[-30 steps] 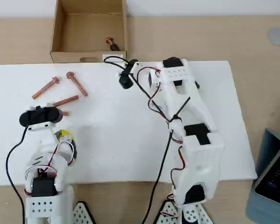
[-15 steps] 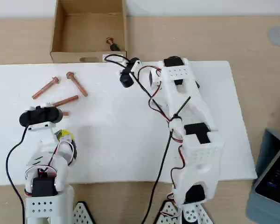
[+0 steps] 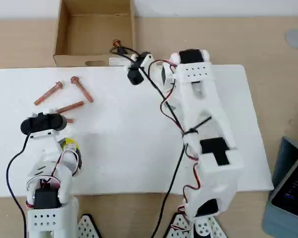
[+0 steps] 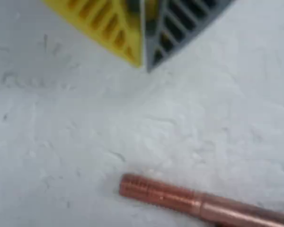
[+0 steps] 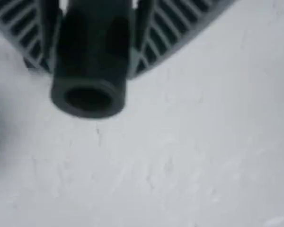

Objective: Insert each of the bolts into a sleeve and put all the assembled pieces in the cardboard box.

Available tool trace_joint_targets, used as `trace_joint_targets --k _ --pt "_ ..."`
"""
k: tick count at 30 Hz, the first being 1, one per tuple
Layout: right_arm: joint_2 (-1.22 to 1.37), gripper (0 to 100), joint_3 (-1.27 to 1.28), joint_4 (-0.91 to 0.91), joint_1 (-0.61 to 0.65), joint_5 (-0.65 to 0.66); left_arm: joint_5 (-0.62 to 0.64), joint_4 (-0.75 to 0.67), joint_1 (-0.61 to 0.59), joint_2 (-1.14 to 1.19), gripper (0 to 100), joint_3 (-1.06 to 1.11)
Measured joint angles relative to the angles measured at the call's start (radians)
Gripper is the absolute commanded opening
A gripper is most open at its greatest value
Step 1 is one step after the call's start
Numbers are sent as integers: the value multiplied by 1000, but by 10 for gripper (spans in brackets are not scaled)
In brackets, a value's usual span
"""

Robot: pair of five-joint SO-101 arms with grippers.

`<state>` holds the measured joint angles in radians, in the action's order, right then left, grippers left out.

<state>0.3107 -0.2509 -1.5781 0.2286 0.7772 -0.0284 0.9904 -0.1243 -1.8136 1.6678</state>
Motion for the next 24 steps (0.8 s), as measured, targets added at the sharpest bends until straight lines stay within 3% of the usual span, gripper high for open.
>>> trace_joint_targets --k 8,17,24 --pt "-184 10 -5 -141 0 -107 0 0 0 0 2 0" --pt "-479 10 -5 -184 -3 -407 0 0 0 0 2 0" --pt "-721 9 29 -184 -109 -661 0 0 0 0 3 0"
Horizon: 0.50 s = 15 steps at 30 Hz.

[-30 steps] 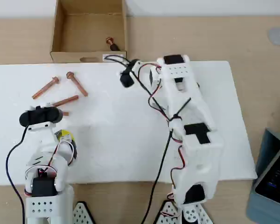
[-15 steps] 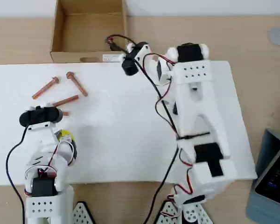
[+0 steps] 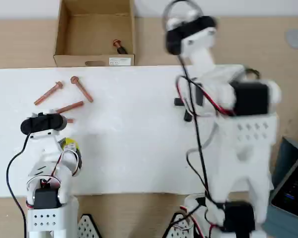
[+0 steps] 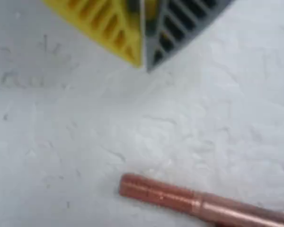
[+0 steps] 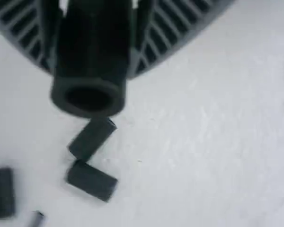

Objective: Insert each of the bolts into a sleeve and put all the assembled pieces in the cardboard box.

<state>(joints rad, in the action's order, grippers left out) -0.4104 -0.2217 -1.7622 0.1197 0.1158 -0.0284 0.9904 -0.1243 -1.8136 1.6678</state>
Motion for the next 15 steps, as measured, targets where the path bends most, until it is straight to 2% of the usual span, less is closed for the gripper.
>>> trace_joint_targets --k 5,10,15 --pt "-158 9 183 25 -89 -143 0 28 0 0 5 -69" --pt "-361 9 430 94 -170 -175 0 98 8 61 50 -227" --pt "-586 9 658 192 -236 -175 0 114 8 278 50 -400"
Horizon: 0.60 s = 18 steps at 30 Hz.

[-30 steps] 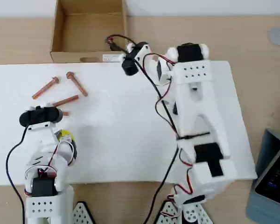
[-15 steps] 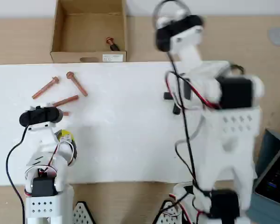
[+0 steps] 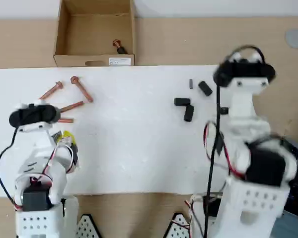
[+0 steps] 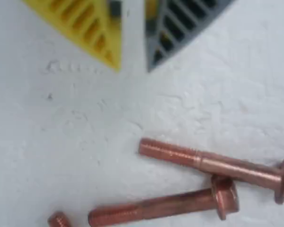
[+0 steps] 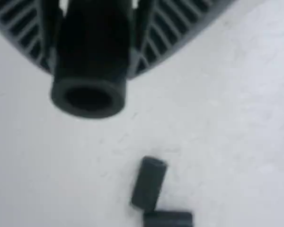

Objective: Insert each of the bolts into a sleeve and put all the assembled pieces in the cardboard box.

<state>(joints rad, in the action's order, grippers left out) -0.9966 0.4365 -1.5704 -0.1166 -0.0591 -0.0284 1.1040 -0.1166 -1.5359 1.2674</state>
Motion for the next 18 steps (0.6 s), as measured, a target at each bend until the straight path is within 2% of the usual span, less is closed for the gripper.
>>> trace_joint_targets --k 9,14,18 --pt "-382 9 339 146 -15 -44 110 0 0 571 1 -443" --pt "-528 9 437 157 -15 -49 135 0 0 910 0 -713" --pt "-598 9 483 157 -15 -51 204 0 0 1158 0 -916"
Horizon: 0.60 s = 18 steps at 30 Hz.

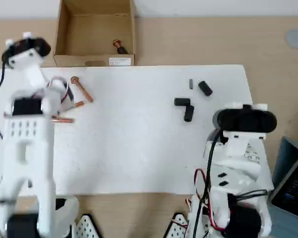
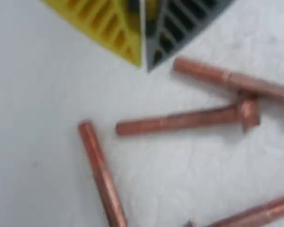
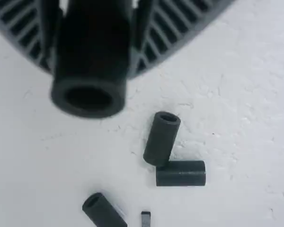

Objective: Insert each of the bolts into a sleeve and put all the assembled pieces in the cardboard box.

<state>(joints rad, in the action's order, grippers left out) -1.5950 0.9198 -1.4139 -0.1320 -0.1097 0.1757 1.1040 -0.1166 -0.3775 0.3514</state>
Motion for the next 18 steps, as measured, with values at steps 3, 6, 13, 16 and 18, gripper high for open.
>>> trace_joint_targets --k 3,6,13,16,18 --pt "-26 9 9 0 0 -28 41 0 0 176 0 -132" --pt "-32 9 9 0 0 -41 81 0 0 348 0 -253" --pt "-38 9 9 0 0 -43 106 5 0 672 0 -499" --pt "-38 9 9 0 0 -44 106 5 0 776 1 -592" --pt "-38 9 9 0 0 -49 106 9 0 833 19 -647"
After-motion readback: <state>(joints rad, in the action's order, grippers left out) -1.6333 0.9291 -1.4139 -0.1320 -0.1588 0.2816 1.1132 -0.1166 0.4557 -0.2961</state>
